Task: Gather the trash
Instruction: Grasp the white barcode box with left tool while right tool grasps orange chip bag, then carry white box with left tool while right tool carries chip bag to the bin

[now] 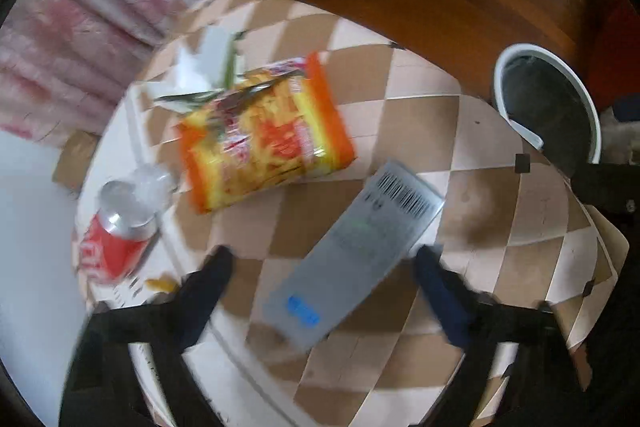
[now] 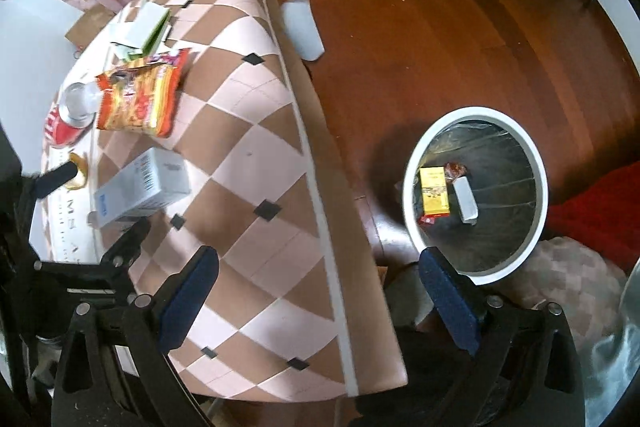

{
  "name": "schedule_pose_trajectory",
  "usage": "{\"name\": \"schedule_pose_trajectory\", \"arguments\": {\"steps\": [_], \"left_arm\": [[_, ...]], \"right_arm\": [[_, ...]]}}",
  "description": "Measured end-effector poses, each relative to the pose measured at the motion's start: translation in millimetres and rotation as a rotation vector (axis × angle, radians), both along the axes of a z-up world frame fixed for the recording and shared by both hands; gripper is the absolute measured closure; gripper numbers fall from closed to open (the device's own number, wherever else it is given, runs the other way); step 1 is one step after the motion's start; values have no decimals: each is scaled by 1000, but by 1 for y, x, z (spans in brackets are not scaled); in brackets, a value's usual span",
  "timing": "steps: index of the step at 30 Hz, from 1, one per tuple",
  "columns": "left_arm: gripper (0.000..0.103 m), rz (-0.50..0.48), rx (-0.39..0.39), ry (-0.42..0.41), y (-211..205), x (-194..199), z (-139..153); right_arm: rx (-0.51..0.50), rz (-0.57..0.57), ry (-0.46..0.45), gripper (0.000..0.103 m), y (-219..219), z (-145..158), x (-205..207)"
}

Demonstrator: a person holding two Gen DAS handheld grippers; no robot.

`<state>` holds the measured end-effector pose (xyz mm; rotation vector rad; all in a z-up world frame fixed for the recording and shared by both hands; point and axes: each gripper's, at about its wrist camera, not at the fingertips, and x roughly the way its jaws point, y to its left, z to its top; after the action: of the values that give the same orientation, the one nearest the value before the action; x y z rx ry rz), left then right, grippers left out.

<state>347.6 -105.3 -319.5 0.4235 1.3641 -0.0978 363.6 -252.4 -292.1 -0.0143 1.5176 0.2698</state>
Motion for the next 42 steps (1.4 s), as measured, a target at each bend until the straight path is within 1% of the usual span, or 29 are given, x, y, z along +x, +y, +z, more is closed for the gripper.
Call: {"name": "schedule_pose_trajectory", "arguments": {"steps": [1,3,4,5,7,9,12,13,14,15,16,18,19,21,24,25,26,28,30,31,32,33,34,35,36,38,40,41,42], "left_arm": [[52,11,-22,17,0,2,-1],[57,38,-57,12,3,1,2],[65,63,-71,16,7,0,4],[68,112,-85,22,14,-2,6],[69,253,-123,9,36,-12,14],[69,428,-160,-26,64,-28,23],[69,645,-196,-87,100,-52,31],[69,694,-201,-95,108,-57,30],[69,740,-211,-101,117,-61,28],[69,776,-223,-103,124,-63,24],[69,794,-226,-95,129,-62,20],[68,815,-242,-74,134,-59,8],[68,822,-246,-91,135,-59,8],[68,815,-223,-98,134,-57,8],[69,814,-229,-109,135,-55,12],[71,812,-226,-123,136,-56,15],[71,813,-226,-128,142,-51,17],[72,818,-226,-142,147,-49,20],[72,824,-229,-150,149,-52,22],[72,827,-227,-155,150,-53,24],[72,827,-227,-157,154,-57,26],[72,826,-223,-159,153,-59,29],[72,826,-216,-162,152,-61,31],[72,825,-214,-165,153,-66,32],[72,825,-212,-169,153,-70,34],[73,827,-204,-172,151,-81,40],[73,828,-204,-183,148,-91,46],[73,827,-202,-190,144,-95,44],[73,823,-202,-198,141,-98,49]], "right_arm": [[-7,2,-1,2,-2,0,4],[-15,10,-1,2,-1,0,11],[-15,14,-3,2,0,1,14],[-13,25,-7,2,3,3,18],[4,59,-15,2,14,7,26],[21,122,-36,2,36,14,36],[24,256,-83,2,80,22,49],[29,305,-100,2,96,25,53],[8,371,-124,2,118,26,57],[-2,406,-137,2,130,27,59],[-26,473,-152,2,152,24,61],[-63,553,-158,2,177,17,65],[-85,600,-160,2,191,12,66],[-160,702,-162,2,219,-4,65],[-223,773,-167,2,240,-21,64],[-240,792,-169,3,246,-27,65],[-247,798,-167,11,248,-32,65],[-224,788,-175,16,250,-31,68],[-189,774,-156,30,249,-31,70],[-174,769,-154,35,247,-30,70],[-167,762,-163,48,246,-28,69],[-155,751,-167,65,244,-27,67],[-153,743,-169,71,242,-26,66],[-145,730,-174,74,239,-25,65],[-134,719,-177,80,239,-25,62],[-110,692,-185,88,231,-22,58],[-86,656,-195,93,224,-13,55],[-77,641,-199,94,220,-10,54],[-64,623,-206,94,216,-6,53]]}}
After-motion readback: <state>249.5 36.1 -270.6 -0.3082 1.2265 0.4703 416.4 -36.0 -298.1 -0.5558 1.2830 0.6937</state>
